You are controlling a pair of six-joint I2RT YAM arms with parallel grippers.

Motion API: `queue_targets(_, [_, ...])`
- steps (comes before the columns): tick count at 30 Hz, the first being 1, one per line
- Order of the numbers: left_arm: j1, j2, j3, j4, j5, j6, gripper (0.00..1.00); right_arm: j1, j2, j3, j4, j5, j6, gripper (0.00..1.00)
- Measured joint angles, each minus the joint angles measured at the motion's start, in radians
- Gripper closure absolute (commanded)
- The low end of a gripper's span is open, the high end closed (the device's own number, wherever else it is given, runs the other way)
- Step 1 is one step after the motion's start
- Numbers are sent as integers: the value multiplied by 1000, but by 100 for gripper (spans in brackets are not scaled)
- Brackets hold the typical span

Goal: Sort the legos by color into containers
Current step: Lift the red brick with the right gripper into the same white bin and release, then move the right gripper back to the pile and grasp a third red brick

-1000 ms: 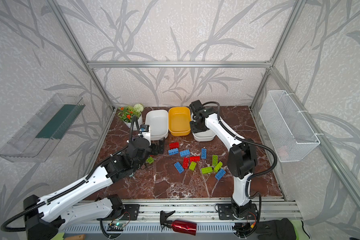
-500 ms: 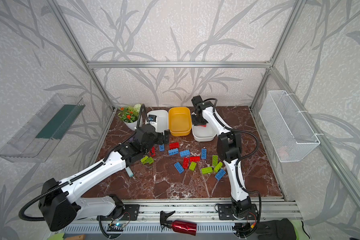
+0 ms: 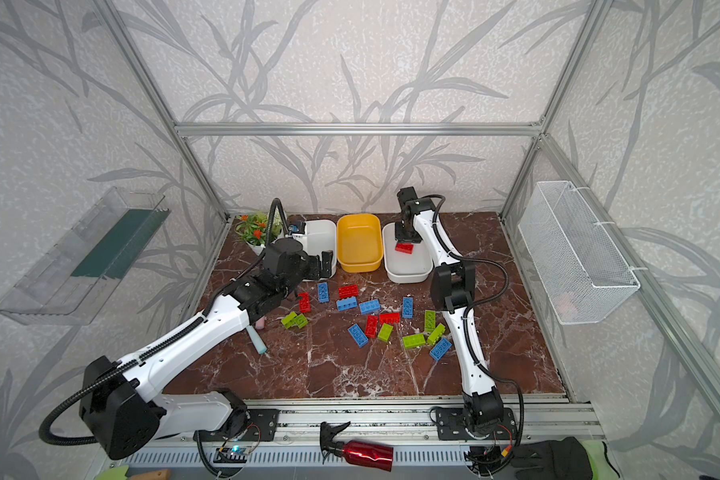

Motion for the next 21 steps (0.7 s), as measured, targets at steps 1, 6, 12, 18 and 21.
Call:
queue_targets(1, [1, -9, 0, -14, -1, -4, 1, -5, 0, -6, 12, -1, -1, 34])
queue_targets(6, [4, -69, 0, -55, -19, -23, 1, -8, 0, 5, 33, -17, -10, 27])
queue_targets(12, [4, -113, -6, -69, -7, -60, 1, 4, -43, 0, -1, -51, -15, 28])
queue_targets(18, [-3, -126, -55, -67, 64, -118, 1, 54, -344, -367, -1, -70, -27, 28])
queue_targets(21, [-42, -127, -70, -70, 64, -160, 1, 111, -570, -689, 69, -84, -28, 28])
